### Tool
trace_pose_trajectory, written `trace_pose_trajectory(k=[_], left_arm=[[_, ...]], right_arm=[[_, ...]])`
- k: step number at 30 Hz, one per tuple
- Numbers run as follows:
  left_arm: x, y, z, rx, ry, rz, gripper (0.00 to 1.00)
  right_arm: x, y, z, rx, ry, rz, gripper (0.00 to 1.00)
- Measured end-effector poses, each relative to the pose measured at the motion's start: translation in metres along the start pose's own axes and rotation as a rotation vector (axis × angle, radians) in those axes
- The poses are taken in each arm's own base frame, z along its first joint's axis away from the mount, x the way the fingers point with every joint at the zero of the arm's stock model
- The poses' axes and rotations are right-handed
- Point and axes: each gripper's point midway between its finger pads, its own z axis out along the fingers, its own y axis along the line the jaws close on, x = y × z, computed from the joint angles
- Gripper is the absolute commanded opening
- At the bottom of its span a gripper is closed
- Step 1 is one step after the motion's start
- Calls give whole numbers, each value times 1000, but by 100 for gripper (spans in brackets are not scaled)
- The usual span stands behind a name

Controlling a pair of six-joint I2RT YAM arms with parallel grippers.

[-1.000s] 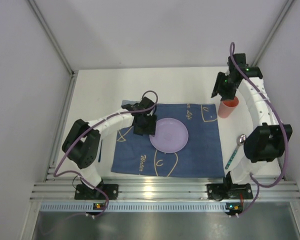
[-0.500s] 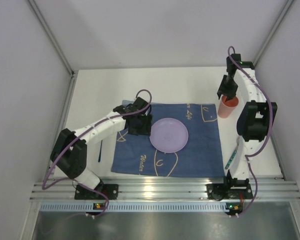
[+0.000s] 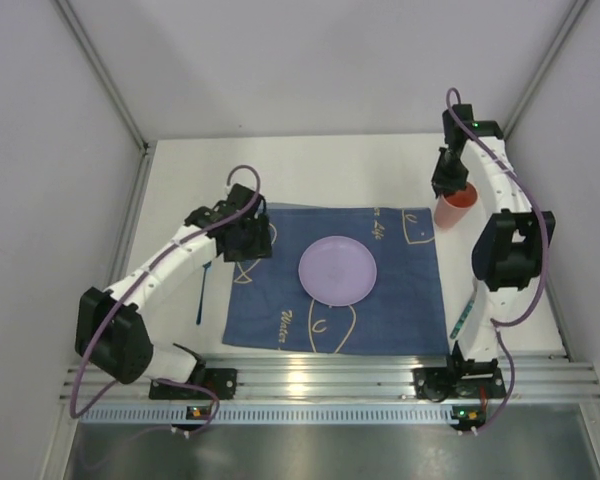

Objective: Set the dinner table for one person

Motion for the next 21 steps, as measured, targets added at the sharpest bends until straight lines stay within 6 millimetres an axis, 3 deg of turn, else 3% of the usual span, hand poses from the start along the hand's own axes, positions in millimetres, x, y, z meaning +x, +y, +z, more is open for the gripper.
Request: trace_pose_trajectory(k=[2,6,9,13,16,17,20,21], left_arm=[[-9,17,-7,-26,-22,-47,69],[-19,60,-16,-103,-56,-156,71],[-11,84,-16,-166,-38,-194,74],[4,112,-14,-233,9,-230,75],[11,130,-13,-277,35,-262,75],[12,135,-13,-290,40,-271,75],[14,144,-11,-309,57,-276,75],[15,147,-9,-316,69,-278,75]], right_arm=[[4,11,-24,-27,-41,-23,0],[32,42,-78,-113,-120,-93,0],[60,62,-95,-161,-123,-147,0],[88,75,-74,-151,-55,-190,0],[96,82,-50,-125,-5,-204,2],[95,84,-42,-121,1,-205,11],[95,89,-31,-115,10,-210,27],[94,90,-31,-118,7,-211,37]])
